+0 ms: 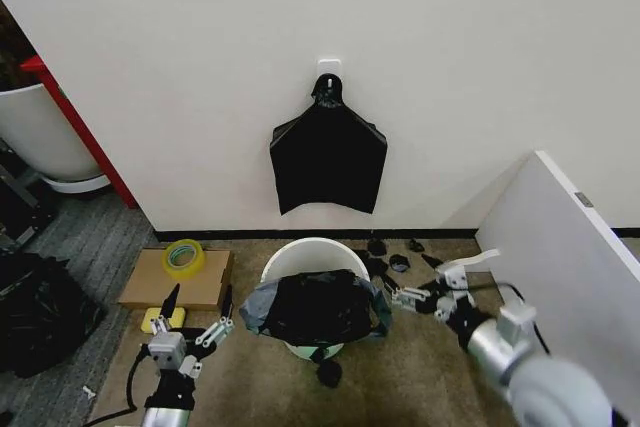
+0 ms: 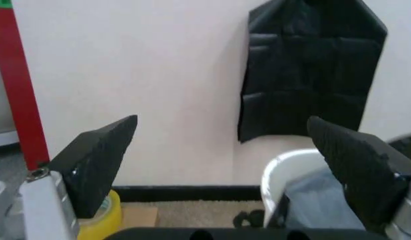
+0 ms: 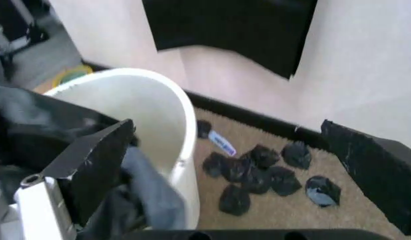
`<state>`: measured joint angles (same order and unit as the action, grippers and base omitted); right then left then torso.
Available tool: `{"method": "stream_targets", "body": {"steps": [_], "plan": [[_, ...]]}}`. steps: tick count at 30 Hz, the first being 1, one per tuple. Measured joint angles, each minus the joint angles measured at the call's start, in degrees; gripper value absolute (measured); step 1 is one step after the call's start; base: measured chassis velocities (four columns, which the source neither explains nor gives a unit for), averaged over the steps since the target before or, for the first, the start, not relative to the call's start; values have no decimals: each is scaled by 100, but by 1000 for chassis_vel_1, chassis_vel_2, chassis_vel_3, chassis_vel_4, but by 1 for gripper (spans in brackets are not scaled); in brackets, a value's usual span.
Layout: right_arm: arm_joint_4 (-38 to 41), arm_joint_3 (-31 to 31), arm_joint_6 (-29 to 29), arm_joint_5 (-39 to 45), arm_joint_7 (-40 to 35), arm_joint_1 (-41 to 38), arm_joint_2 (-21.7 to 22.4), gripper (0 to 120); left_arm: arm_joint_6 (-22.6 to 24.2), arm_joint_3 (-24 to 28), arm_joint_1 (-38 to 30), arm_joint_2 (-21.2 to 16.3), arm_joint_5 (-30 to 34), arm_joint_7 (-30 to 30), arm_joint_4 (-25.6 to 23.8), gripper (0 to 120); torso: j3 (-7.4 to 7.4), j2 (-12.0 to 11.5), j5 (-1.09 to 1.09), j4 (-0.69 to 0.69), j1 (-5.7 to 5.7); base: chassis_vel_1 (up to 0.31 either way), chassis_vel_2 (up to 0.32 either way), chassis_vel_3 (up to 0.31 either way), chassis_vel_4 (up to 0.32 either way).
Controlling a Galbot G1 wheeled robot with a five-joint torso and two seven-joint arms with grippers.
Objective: Place the garbage bag over the trash bin.
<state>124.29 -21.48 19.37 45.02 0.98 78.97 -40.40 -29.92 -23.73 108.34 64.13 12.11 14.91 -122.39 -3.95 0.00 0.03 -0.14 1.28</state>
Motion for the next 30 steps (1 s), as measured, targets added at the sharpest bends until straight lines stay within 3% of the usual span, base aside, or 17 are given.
{"method": "stream_targets", "body": {"steps": [3,6,13,18,23,30], "plan": [[-392,346,219,452,221,-701,199,100,-25,3,67,91,-93,-31,22,100,0,0,0,-2,0,0,0,0,0],[-1031,1256,569,960,679,-2094,330,100,-73,-7,192,256,-233,-53,26,100,0,0,-1,1,0,0,0,0,0],[-1998,2998,956,819,1268,-3997,-43,100,-216,-119,466,503,-583,-80,-59,100,0,0,-1,2,0,0,0,0,0],[-2787,3821,991,348,1464,-4721,-548,100,-257,-215,685,594,-626,-85,-138,100,-1,-1,-2,0,0,0,0,0,0],[-3276,4373,973,-69,1732,-5118,-729,100,-288,-217,750,665,-629,-81,-119,100,0,-1,-4,-4,0,0,0,0,0],[-3667,4776,881,12,1886,-5612,-1030,100,-313,-111,744,758,-622,-89,-77,100,0,0,-3,0,0,0,0,0,0]]}}
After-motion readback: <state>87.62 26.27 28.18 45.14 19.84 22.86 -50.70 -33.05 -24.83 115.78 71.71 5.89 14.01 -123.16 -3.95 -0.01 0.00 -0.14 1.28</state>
